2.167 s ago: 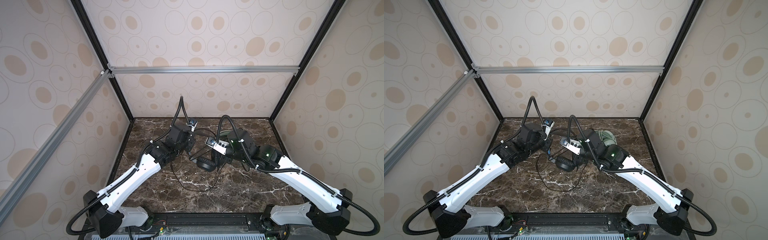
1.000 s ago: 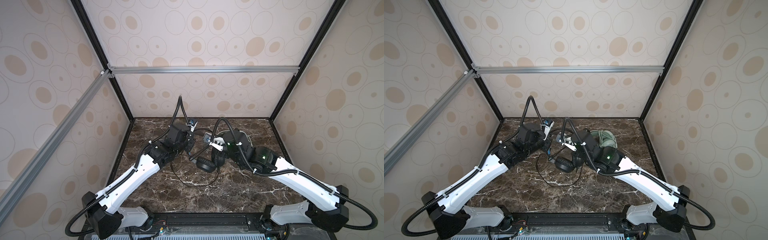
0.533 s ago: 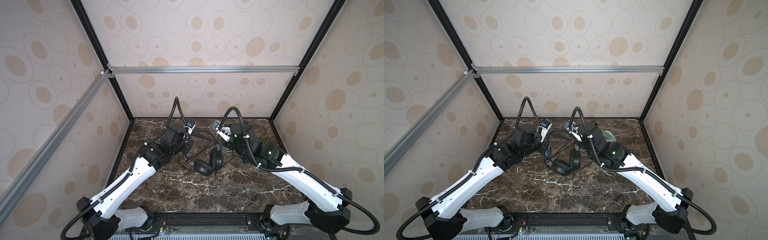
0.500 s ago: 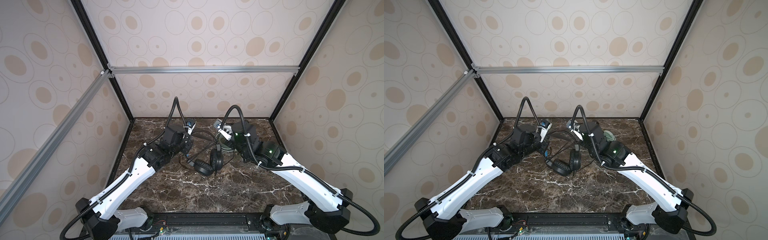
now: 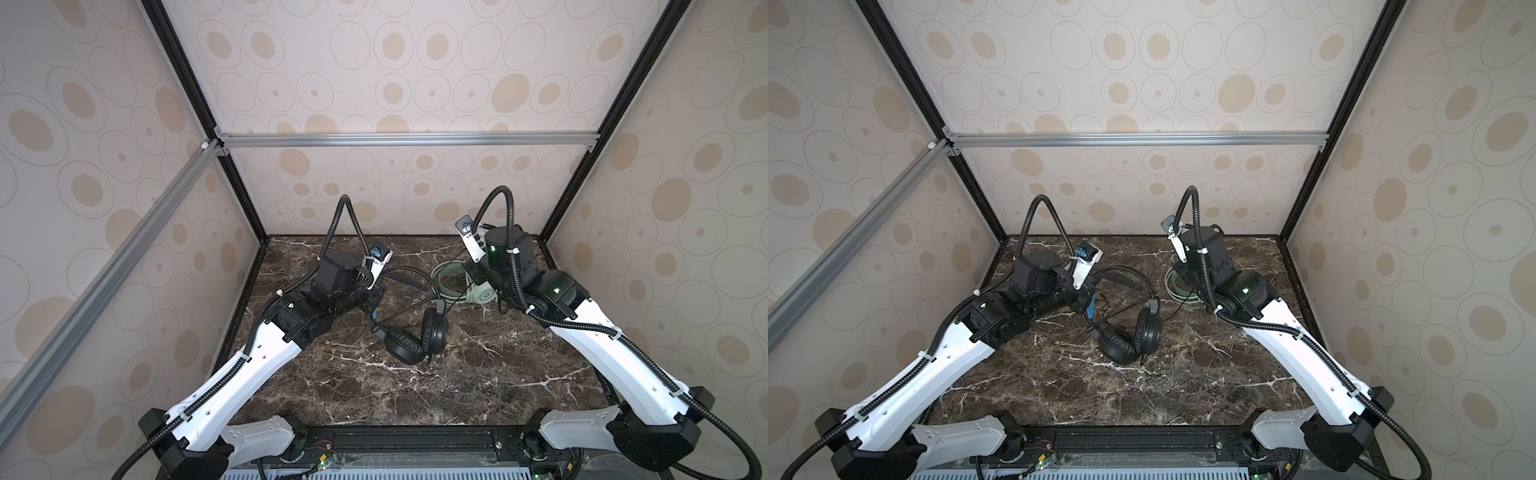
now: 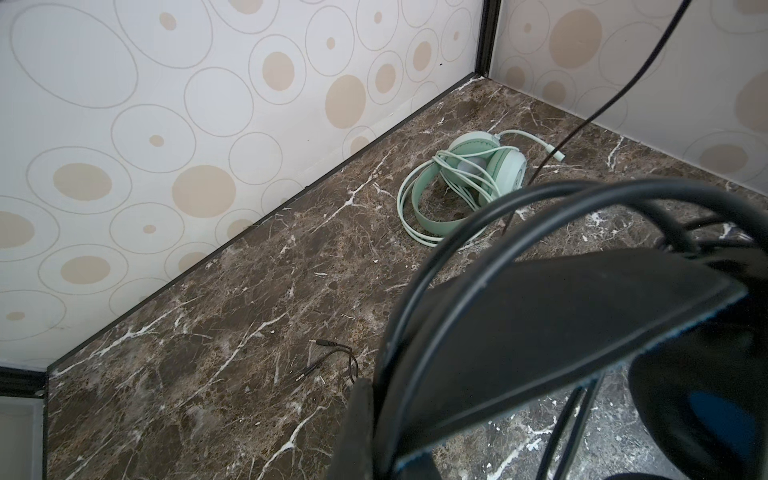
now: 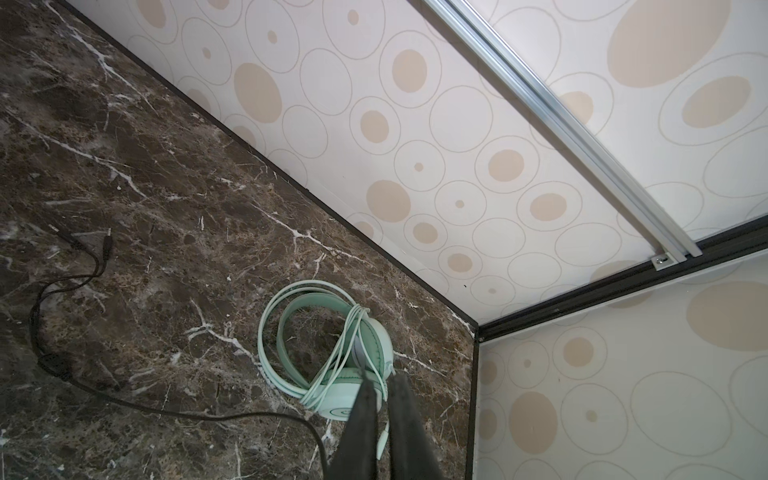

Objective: Wrap the headphones
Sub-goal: 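Draw the right gripper back pulling the cable while the left gripper lifts the headset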

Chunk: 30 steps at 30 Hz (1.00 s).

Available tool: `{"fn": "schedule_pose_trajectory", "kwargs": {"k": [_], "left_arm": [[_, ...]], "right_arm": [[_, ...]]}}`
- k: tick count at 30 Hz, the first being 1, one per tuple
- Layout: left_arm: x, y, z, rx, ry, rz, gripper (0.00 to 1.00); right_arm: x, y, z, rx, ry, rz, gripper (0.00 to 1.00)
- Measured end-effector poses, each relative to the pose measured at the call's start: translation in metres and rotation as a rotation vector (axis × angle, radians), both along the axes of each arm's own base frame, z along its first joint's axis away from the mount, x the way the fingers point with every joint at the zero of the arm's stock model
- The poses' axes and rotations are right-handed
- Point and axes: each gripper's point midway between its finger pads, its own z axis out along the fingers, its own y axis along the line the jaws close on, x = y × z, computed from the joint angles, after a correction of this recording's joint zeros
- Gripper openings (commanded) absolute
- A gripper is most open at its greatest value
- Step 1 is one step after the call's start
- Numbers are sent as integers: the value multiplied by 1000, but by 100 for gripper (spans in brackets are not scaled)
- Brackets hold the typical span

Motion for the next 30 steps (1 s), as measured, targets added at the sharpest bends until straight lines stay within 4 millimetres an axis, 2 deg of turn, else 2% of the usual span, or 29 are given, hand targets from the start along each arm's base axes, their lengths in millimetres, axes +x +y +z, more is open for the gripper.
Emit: {"fn": "schedule_pose_trajectory", "kwargs": {"k": [7,14,24,30], "left_arm": [[2,-1,7,-41,-10,13,0],[2,-4,16,-88,-20,13,0],[-5,-7,22,-139,-6,-17,0],[-13,-8,41,-214,-26,-40,0]], "right_arm": [[-5,-18,-4,64,10,-43,4],[-10,-32,-15,117,22,-80,6],[0,-31,-25,231,48,-88,15],[3,-27,-34,299,67,-65,18]]}}
